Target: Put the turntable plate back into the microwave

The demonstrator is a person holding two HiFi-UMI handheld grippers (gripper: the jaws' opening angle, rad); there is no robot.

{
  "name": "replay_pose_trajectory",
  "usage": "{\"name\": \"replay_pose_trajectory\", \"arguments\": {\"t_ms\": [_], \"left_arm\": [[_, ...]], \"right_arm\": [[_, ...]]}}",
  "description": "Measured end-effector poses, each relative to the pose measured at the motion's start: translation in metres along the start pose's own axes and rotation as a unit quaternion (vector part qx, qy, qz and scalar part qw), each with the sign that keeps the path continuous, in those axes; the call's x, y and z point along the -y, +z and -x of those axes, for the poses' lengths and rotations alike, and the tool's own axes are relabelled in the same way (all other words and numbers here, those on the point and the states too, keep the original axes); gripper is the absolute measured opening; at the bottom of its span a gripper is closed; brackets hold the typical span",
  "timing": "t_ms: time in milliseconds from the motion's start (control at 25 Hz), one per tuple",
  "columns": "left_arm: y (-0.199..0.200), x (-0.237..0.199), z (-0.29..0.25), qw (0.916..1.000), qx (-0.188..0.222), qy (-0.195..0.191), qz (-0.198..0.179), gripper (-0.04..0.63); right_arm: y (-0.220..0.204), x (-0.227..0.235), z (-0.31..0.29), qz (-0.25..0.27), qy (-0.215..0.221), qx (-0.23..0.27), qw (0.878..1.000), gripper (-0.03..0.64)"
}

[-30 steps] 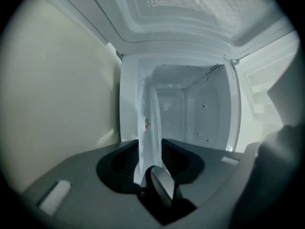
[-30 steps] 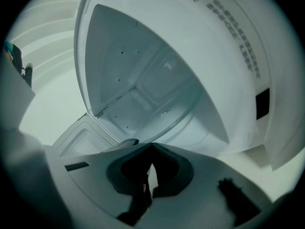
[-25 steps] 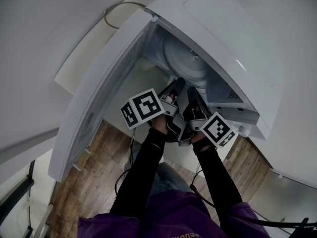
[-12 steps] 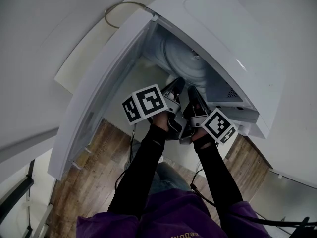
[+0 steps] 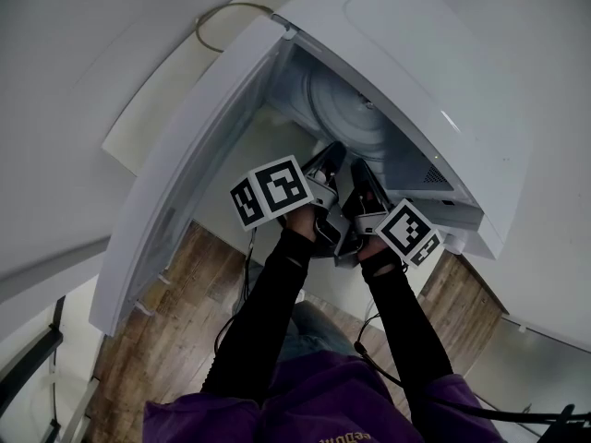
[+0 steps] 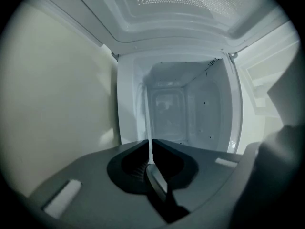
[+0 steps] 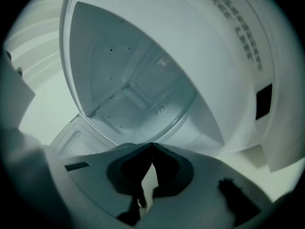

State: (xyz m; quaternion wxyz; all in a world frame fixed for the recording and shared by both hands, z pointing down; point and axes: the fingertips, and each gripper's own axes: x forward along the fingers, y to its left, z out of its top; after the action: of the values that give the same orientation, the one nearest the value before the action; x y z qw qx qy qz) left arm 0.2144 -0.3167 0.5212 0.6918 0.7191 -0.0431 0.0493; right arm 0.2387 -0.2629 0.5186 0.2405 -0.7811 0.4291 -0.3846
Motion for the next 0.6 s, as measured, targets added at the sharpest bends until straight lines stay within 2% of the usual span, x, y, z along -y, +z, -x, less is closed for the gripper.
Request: {"name": "replay_pose_trajectory", "arguments": {"t_ms": [120, 240, 360, 600], "left_arm": [[0.000, -0.004, 0.000, 0.9999, 0.002, 0.011, 0.001, 0.032], [0.000, -0.013, 0.000, 0.9995, 0.004, 0.029, 0.007, 0.028], [0.003, -0.016, 0.001, 0.9996, 0.011, 0.020, 0.016, 0.028], [0.006, -0.014, 0.002, 0.9996, 0.011, 0.025, -0.007, 0.029]], "right_arm": [[-0.002, 0.000, 0.000, 0.003, -0.006, -0.005, 1.000, 0.011], [0.005, -0.009, 0.002, 0.012, 0.009, 0.008, 1.000, 0.011], [0.011, -0.014, 0.001, 0.018, 0.014, 0.010, 1.000, 0.011], [0.007, -0.009, 0.008, 0.023, 0.004, 0.006, 1.000, 0.011]]}}
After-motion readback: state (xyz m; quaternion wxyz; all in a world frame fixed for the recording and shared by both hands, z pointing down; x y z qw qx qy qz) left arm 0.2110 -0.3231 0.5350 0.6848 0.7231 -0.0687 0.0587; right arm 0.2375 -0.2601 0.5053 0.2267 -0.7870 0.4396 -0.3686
